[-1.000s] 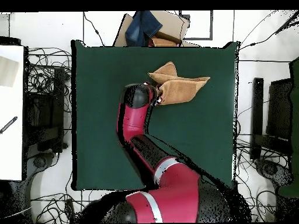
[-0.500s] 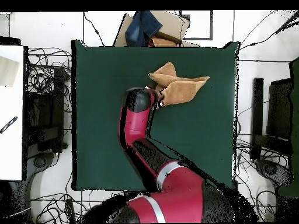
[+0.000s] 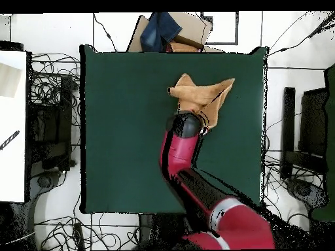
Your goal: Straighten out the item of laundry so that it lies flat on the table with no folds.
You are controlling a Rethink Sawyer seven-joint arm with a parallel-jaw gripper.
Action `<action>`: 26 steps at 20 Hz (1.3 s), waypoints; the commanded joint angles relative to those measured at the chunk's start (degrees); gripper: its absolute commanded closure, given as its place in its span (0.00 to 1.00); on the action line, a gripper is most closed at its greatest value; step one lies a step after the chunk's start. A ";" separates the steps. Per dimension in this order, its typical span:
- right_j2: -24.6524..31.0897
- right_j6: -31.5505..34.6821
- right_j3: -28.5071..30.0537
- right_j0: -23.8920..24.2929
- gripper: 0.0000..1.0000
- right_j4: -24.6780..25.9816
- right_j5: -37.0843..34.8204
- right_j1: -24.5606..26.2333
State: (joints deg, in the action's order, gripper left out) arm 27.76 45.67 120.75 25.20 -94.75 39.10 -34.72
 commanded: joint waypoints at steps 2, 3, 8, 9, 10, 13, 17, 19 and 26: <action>-7.16 -8.16 10.07 4.97 1.00 4.44 -7.77 -1.21; -7.66 -7.99 10.23 5.04 1.00 5.28 -8.11 -1.15; -9.54 -9.31 10.26 5.61 1.00 7.60 -9.93 -0.84; -9.85 -9.69 10.14 5.72 1.00 7.81 -10.32 -0.76; -9.94 -10.24 9.86 5.59 1.00 7.44 -10.28 -0.66; -9.91 -11.87 9.54 5.35 1.00 5.98 -10.32 -0.87; -7.80 -14.93 10.00 5.29 1.00 1.48 -9.19 -2.13; -6.69 -16.46 10.18 5.44 1.00 -0.68 -8.40 -2.83; 1.89 -27.70 9.93 7.81 1.00 -15.33 -1.26 -7.86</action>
State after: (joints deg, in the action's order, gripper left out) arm 21.47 37.83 127.27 32.13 -98.77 33.53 -38.69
